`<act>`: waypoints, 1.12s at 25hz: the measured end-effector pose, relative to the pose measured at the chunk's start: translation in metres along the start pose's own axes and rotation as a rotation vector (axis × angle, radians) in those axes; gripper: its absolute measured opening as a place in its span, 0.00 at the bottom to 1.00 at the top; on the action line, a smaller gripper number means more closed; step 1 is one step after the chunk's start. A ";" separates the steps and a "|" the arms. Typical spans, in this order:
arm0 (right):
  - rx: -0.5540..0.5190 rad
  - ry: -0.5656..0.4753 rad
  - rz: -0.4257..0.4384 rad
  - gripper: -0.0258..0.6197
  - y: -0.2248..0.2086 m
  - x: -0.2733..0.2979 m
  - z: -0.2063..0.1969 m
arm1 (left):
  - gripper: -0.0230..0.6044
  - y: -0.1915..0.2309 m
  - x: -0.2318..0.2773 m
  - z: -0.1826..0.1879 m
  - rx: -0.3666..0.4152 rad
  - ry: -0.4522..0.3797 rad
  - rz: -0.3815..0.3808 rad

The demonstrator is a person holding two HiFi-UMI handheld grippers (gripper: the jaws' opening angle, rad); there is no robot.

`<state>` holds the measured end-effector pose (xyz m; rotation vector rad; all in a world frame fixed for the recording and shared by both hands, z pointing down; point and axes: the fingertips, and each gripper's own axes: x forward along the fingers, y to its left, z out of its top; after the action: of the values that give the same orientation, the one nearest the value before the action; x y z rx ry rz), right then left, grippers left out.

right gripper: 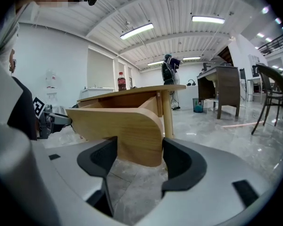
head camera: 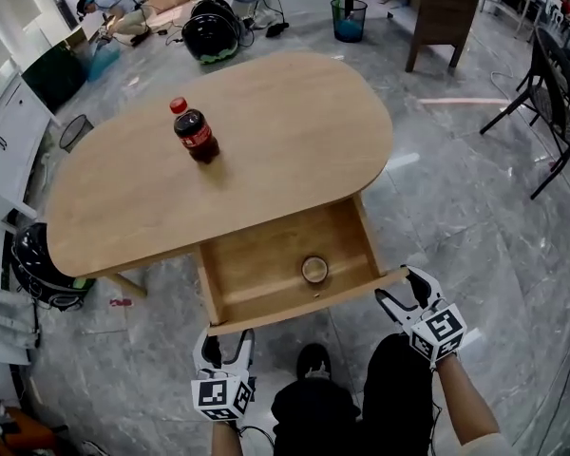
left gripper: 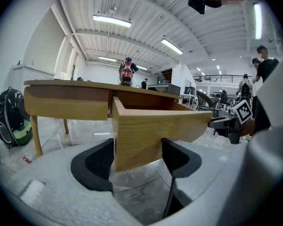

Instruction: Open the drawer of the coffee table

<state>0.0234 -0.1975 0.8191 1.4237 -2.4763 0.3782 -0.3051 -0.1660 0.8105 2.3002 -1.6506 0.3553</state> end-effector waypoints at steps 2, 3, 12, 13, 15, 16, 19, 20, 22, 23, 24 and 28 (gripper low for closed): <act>0.047 0.047 -0.015 0.52 0.002 -0.005 0.000 | 0.54 0.001 -0.007 0.011 -0.011 0.042 0.004; 0.073 0.073 -0.025 0.52 0.002 -0.008 0.002 | 0.54 0.001 -0.010 0.019 -0.020 0.062 0.005; 0.193 0.230 -0.008 0.52 0.049 -0.055 0.093 | 0.54 -0.018 -0.059 0.151 -0.120 0.163 0.016; 0.199 0.243 -0.009 0.52 0.054 -0.059 0.106 | 0.54 -0.024 -0.063 0.166 -0.115 0.174 0.012; 0.192 0.269 -0.014 0.52 0.064 -0.068 0.133 | 0.54 -0.037 -0.070 0.195 -0.104 0.196 0.003; 0.188 0.281 -0.017 0.52 0.069 -0.073 0.146 | 0.54 -0.043 -0.075 0.209 -0.101 0.206 -0.001; 0.208 0.308 -0.036 0.52 0.083 -0.088 0.188 | 0.54 -0.058 -0.089 0.246 -0.100 0.234 -0.012; 0.218 0.315 -0.048 0.52 0.087 -0.095 0.202 | 0.54 -0.062 -0.095 0.257 -0.103 0.243 -0.013; 0.235 0.322 -0.070 0.52 0.095 -0.105 0.229 | 0.54 -0.069 -0.105 0.277 -0.112 0.260 -0.009; 0.242 0.326 -0.077 0.51 0.101 -0.110 0.241 | 0.54 -0.072 -0.110 0.287 -0.115 0.266 -0.006; 0.248 0.331 -0.081 0.52 0.107 -0.115 0.253 | 0.54 -0.076 -0.117 0.296 -0.118 0.273 -0.005; 0.268 0.339 -0.086 0.51 0.128 -0.134 0.295 | 0.54 -0.096 -0.141 0.330 -0.131 0.298 -0.037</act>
<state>-0.0508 -0.1310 0.4848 1.4169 -2.1448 0.8820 -0.2475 -0.1355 0.4451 2.0639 -1.4383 0.5367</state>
